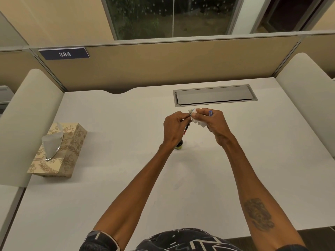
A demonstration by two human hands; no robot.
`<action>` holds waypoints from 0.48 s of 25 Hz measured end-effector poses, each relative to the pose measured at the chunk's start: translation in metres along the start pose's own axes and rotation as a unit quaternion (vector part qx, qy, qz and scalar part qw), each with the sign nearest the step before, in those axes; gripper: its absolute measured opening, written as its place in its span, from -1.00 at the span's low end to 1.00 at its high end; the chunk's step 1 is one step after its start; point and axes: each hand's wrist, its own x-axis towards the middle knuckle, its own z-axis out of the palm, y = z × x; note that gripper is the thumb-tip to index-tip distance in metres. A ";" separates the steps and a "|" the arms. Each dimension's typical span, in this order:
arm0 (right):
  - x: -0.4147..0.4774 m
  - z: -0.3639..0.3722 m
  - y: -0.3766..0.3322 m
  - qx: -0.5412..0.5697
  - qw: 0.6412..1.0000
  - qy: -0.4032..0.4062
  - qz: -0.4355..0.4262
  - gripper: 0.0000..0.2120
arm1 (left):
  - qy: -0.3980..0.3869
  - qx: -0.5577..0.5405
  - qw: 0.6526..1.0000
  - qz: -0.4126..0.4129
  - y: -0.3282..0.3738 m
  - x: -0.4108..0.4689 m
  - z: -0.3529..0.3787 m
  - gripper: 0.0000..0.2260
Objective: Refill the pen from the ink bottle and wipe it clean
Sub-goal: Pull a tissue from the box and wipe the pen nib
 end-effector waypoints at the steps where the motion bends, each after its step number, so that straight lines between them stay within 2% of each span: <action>1: 0.001 0.001 0.001 -0.005 1.000 0.009 0.001 -0.71 | 0.012 0.001 1.000 -0.006 0.001 0.000 0.001 -0.84; 8: 0.003 0.015 0.003 0.026 0.996 0.079 0.026 -0.74 | 0.044 -0.005 0.997 -0.062 0.005 0.002 0.002 -0.76; 10: 0.001 0.018 0.002 0.042 0.994 0.089 0.037 -0.76 | 0.040 -0.025 0.995 -0.087 0.002 0.002 0.003 -0.76; 12: 0.000 0.017 0.002 0.052 0.992 0.095 0.058 -0.69 | 0.033 -0.064 0.991 -0.114 0.002 0.001 0.003 -0.77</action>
